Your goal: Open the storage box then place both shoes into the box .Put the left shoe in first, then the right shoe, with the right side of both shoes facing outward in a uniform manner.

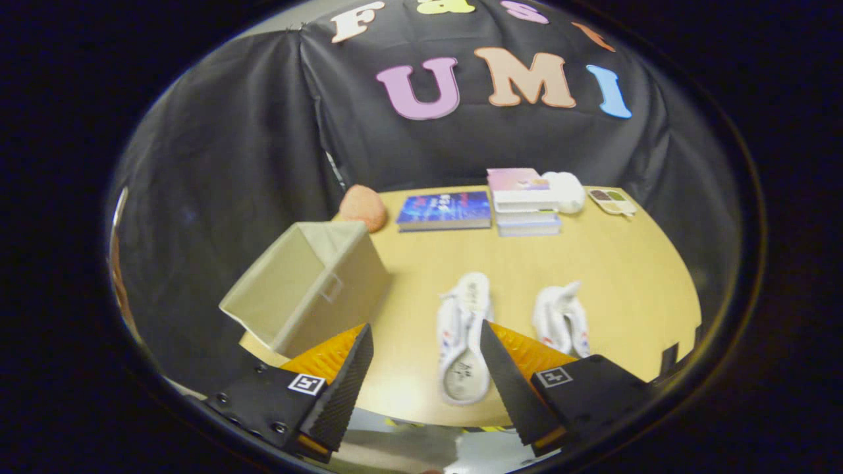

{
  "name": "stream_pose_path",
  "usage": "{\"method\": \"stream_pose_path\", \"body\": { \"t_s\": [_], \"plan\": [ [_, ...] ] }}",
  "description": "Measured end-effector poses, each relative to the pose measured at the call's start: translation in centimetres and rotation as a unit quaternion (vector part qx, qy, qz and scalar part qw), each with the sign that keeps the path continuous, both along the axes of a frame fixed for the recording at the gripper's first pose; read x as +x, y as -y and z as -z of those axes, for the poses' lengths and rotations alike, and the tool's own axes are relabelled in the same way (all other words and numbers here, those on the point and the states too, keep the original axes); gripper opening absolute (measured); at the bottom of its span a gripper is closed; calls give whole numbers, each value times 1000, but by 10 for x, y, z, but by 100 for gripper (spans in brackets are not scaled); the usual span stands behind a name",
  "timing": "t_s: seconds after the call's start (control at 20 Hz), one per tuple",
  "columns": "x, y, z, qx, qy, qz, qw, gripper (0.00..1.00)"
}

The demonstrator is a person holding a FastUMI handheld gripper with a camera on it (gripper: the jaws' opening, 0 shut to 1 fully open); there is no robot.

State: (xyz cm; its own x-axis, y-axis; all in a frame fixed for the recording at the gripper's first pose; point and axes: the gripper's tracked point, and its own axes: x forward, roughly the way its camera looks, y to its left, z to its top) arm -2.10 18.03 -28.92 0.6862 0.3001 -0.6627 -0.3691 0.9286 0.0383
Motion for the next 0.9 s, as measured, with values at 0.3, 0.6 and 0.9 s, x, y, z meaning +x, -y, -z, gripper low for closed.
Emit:
{"method": "stream_pose_path", "body": {
  "t_s": [0.3,0.6,0.9],
  "plan": [
    [-9,58,75,-88,-40,-10,995,100],
    [14,65,135,-139,-75,-33,987,94],
    [45,52,149,-105,-103,-22,989,83]
  ]
}}
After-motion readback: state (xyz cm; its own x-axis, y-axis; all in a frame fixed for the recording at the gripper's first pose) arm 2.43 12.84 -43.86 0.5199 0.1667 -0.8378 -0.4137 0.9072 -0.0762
